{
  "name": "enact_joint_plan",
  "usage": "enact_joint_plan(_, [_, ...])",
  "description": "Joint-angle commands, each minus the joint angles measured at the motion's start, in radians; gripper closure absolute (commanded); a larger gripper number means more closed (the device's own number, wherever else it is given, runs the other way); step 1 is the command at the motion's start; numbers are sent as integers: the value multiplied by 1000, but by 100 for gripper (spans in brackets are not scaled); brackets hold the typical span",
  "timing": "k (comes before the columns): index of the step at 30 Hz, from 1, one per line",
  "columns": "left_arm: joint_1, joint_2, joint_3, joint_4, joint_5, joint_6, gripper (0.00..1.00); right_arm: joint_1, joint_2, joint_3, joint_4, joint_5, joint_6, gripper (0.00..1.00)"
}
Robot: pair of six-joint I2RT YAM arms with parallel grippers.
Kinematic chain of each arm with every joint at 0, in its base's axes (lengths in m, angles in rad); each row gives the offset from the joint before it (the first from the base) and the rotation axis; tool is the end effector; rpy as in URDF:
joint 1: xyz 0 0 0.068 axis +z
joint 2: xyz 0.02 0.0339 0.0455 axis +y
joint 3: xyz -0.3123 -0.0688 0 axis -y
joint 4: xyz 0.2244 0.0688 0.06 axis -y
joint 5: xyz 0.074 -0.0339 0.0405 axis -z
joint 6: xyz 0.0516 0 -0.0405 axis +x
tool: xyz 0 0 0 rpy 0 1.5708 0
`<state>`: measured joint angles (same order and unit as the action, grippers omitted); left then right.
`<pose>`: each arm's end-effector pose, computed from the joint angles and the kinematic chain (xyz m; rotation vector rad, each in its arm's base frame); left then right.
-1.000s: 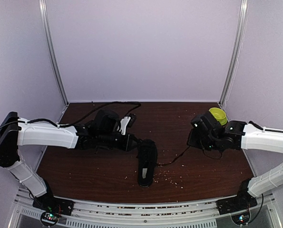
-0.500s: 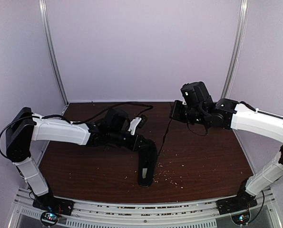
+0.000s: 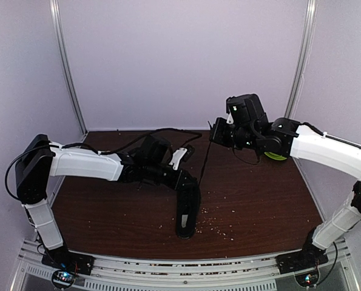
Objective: Tie the shoes
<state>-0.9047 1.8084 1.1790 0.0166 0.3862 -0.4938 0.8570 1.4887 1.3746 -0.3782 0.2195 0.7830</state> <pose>0.2380 -0.3343 0.2634 0.7246 2.2883 -1.1556 0.2270 0.2449 0.4000 0.0619 2.1447 0.7757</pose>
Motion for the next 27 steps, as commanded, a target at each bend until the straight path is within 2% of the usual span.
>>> enact_joint_plan(1, [6,17,42,-6,20,30,96,-7,9,30,11,-13,-14,100])
enact_joint_plan(27, [6,47,13,119,105,4,82,-21,14,15,41,-37,4,100])
